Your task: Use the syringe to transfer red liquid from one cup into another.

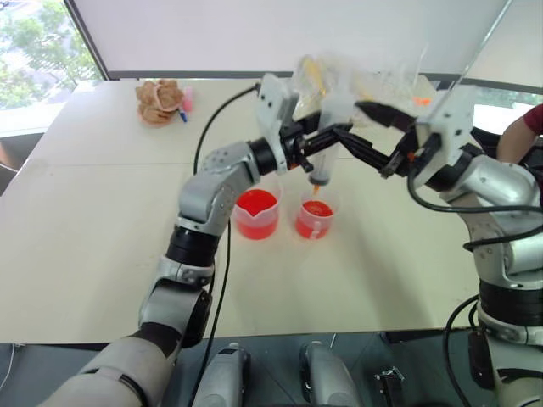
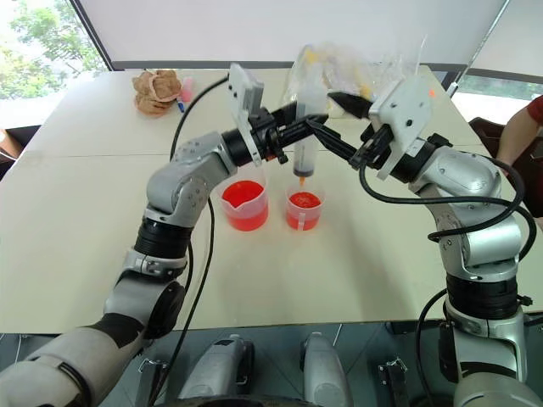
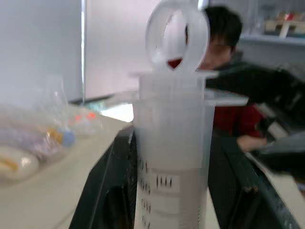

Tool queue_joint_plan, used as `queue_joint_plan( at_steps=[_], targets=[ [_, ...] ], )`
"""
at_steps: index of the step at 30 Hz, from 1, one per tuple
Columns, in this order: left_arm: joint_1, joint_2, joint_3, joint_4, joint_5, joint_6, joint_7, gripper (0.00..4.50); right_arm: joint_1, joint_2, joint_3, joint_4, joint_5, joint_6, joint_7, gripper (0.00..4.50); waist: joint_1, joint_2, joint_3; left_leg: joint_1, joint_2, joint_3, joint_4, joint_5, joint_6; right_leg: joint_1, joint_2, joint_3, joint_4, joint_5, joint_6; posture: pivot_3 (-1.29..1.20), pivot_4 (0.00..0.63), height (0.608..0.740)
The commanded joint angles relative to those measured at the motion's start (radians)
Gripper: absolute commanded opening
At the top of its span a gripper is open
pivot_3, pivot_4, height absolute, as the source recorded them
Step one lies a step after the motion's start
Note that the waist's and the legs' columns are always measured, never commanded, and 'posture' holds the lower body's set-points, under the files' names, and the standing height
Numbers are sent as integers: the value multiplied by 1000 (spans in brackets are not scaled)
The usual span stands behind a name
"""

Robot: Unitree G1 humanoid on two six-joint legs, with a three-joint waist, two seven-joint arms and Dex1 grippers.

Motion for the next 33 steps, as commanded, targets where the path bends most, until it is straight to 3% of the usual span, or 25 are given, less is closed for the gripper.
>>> queue_joint_plan(
  at_steps=[1, 9, 12, 16, 22, 27, 33],
  targets=[
    [-50, -12, 55, -70, -74, 15, 11, 1406, 20, -32, -125, -31, 88, 83, -39, 2791, 4, 0, 0, 0, 0, 0, 0, 0, 0, 0, 0, 0, 0, 0, 0, 0, 150, 740],
    [-193, 46, 240, -22, -245, 175, 133, 1406, 51, -81, -355, -28, 273, 184, -102, 2791, 15, 0, 0, 0, 0, 0, 0, 0, 1, 0, 0, 0, 0, 0, 0, 0, 150, 740],
    [-304, 207, 291, 78, -214, 288, 203, 1406, 25, -110, -362, -51, 396, 249, -85, 2791, 3, 0, 0, 0, 0, 1, 0, 0, 1, 0, 2, 0, 1, 0, 0, 0, 150, 740],
    [-412, 474, 167, 266, -82, 531, 194, 1406, 11, -165, -297, -122, 591, 363, -22, 2791, -16, 0, 0, 2, 0, 1, -1, 0, 1, 0, 3, 0, 3, 0, 0, 0, 150, 740],
    [-411, 648, -30, 416, 19, 850, 124, 1406, -15, -220, -169, -162, 675, 409, 66, 2791, -7, -1, 1, 1, -1, 0, 0, -1, 1, 0, 1, 0, 4, 0, 0, 0, 150, 740],
    [-293, 623, -34, 416, 31, 1002, 147, 1406, 1, -222, -74, -170, 637, 393, 116, 2791, -3, -2, 1, 0, 0, -1, 1, -1, 1, 0, 1, 0, 4, -1, 0, 0, 150, 740],
    [-186, 494, 79, 420, 75, 1060, 274, 1406, 50, -209, 0, -206, 612, 388, 132, 2791, -5, -2, 2, -1, 0, -1, 1, 0, 1, -2, 0, 0, 5, -1, 0, 0, 150, 740]
  ],
)
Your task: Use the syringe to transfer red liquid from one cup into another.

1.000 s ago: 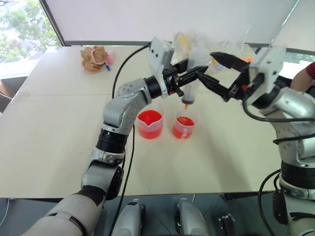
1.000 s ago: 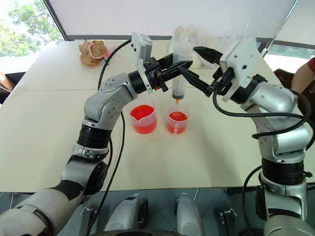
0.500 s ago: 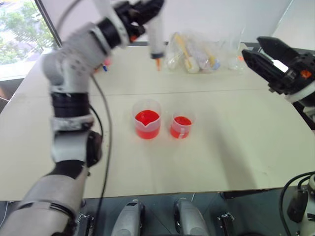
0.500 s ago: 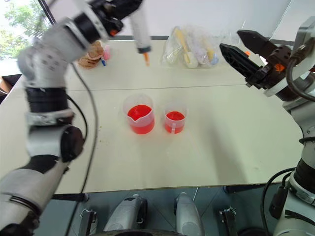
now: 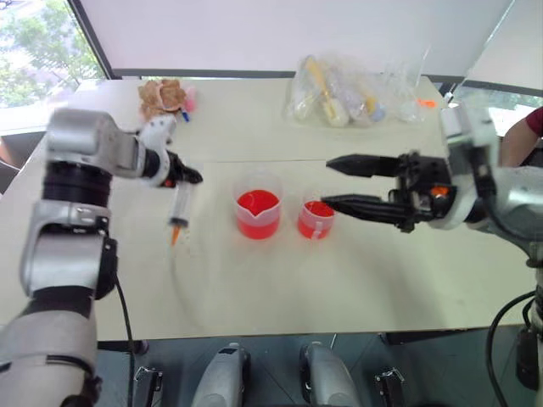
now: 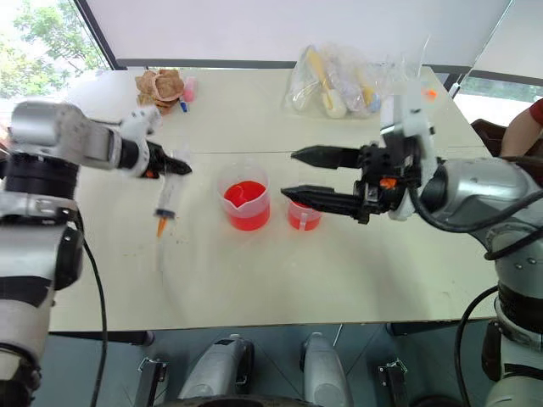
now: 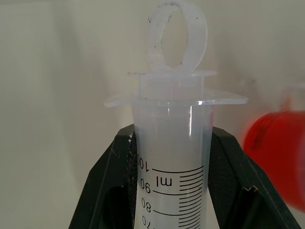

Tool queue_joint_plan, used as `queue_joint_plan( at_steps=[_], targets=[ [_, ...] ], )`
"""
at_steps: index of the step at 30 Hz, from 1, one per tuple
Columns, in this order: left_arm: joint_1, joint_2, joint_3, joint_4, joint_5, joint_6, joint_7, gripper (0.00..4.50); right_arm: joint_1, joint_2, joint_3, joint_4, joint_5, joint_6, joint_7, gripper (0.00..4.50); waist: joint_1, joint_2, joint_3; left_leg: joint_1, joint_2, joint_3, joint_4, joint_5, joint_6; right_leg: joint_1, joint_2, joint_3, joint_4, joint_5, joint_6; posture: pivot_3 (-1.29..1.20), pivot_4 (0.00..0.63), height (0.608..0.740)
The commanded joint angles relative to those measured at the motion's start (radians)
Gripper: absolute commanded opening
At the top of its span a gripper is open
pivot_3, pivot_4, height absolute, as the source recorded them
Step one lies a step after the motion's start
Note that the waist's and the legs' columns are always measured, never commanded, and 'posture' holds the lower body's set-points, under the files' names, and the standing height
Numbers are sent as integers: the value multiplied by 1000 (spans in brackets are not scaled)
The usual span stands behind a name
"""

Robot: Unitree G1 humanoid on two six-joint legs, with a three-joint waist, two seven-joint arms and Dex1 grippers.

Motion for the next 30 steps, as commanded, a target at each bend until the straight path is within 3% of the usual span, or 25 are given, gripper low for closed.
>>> queue_joint_plan(
  at_steps=[1, 2, 8, 9, 13, 16, 21, 26, 30],
  targets=[
    [16, -46, 81, -33, 17, 11, 52, 1406, 11, 8, 7, -43, -3, -22, 0, 2791, 1, 0, 0, 0, 0, 0, 0, 0, 0, 0, 0, 0, 0, 0, 0, 0, 150, 740],
    [24, -55, 90, -38, 21, 11, 61, 1406, 12, 10, 6, -44, -1, -23, -4, 2791, 1, 0, 0, 0, 0, 0, 0, 0, 0, 0, 0, 0, 0, 0, 0, 0, 150, 740],
    [43, -66, 116, -44, 40, 6, 91, 4302, 43, 18, -6, -54, 6, -17, -43, 2868, 0, 0, 0, 0, 0, 0, 0, 0, -1, 0, -1, 0, 1, 0, 0, 0, 150, 740],
    [47, -64, 115, -48, 44, 0, 94, 4472, 50, 15, -11, -55, 7, -17, -46, 2868, 1, 0, 0, 0, 0, 0, 0, 0, -1, 0, -1, 0, 1, 0, 0, 0, 150, 740],
    [87, -32, 77, -138, 63, -134, 61, 4472, 82, 0, -44, -40, -8, -23, -62, 2868, 1, 0, 0, 0, 0, 0, 0, 0, -1, 0, -2, 0, 2, 0, 0, 0, 150, 740],
    [166, 15, 61, -286, 106, -394, 21, 4472, 131, -14, -118, 19, -51, -51, -71, 2868, 3, 0, 0, 0, 0, 0, 0, 2, -4, -1, -3, 1, 2, 0, 0, 0, 150, 740],
    [380, 59, 212, -515, 132, -771, 30, 4472, 243, 21, -232, 130, -221, -202, -116, 2868, 6, 0, -1, 0, -1, 1, -2, 3, -6, -1, -7, 1, -1, 1, -1, 0, 150, 740],
    [594, 55, 356, -596, 63, -891, -27, 4472, 357, 78, -286, 182, -283, -279, -120, 2868, 5, 1, -1, 0, -1, 2, -4, 2, -4, -1, -6, 1, -2, 1, -1, 0, 150, 740],
    [829, 80, 350, -722, 59, -993, -134, 4472, 448, 127, -309, 216, -341, -350, -126, 2868, 3, 1, -1, 1, 0, 2, -4, 1, -2, 0, -6, 1, -3, 1, -1, 0, 150, 740]
  ],
)
